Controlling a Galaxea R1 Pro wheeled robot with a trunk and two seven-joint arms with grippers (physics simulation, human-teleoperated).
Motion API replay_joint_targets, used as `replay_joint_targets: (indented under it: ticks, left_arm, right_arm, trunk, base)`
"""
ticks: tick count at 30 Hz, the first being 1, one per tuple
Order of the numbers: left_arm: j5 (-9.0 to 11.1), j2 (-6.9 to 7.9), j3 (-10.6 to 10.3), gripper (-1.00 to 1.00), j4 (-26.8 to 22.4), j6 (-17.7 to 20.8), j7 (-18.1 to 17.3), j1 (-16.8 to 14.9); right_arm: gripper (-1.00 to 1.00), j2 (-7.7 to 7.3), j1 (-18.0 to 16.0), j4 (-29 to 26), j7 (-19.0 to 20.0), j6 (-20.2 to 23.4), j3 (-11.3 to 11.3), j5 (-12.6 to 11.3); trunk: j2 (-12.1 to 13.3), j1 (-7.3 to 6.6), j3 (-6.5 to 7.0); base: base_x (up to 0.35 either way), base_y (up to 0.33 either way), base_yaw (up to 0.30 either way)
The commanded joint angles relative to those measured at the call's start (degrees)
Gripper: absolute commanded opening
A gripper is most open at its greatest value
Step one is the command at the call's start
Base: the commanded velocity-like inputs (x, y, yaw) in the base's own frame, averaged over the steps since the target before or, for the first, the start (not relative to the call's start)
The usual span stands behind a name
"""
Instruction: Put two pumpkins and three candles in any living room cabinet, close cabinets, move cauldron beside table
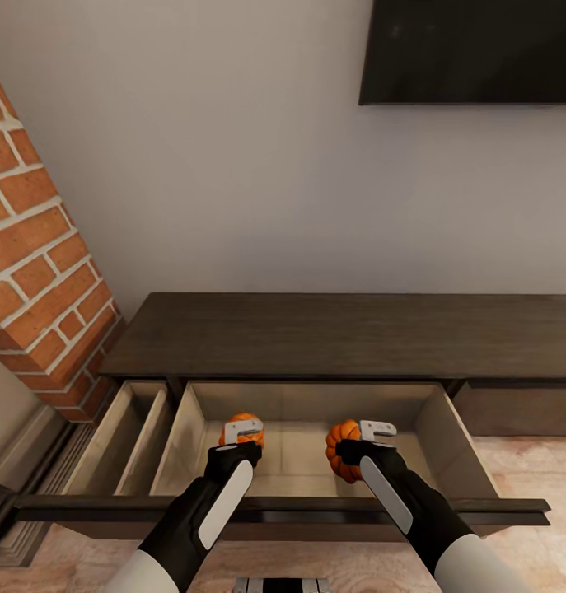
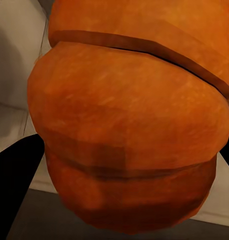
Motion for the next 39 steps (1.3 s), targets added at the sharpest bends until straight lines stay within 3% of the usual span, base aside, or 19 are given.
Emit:
replay_joint_targets:
  ticks: [1, 16, 17, 34, 39]
  left_arm:
    - [0.3, 0.02, -0.1, -1.00, -0.1, 0.1, 0.6, -0.1]
    - [0.4, 0.19, 0.0, -1.00, -0.1, 0.2, 0.5, -0.1]
    - [0.4, 0.19, 0.0, 1.00, -0.1, 0.2, 0.5, -0.1]
    - [0.4, 0.20, 0.0, 1.00, -0.2, 0.2, 0.5, 0.0]
    - [0.5, 0.32, 0.1, 1.00, -2.1, 0.3, 0.5, 0.0]
  right_arm:
    - [-1.00, -0.07, -0.1, -0.1, -0.7, 0.0, 0.3, -0.5]
    - [-1.00, -0.07, -0.1, -0.1, -0.7, 0.0, 0.1, -0.6]
    - [-1.00, -0.07, -0.1, -0.1, -0.6, 0.0, 0.2, -0.7]
    - [-1.00, -0.07, -0.1, -0.1, -0.6, 0.1, 0.1, -1.1]
    - [-1.00, -0.04, -0.1, 0.0, -1.4, 0.1, 0.1, -0.9]
  trunk:
    - [0.0, 0.01, -0.28]
    - [0.0, 0.01, -0.28]
    - [0.0, 0.01, -0.28]
    - [0.0, 0.01, -0.28]
    - [0.0, 0.01, -0.28]
  base:
    - [0.000, 0.000, 0.000]
    - [0.000, 0.000, 0.000]
    - [0.000, 0.000, 0.000]
    - [0.000, 0.000, 0.000]
    - [0.000, 0.000, 0.000]
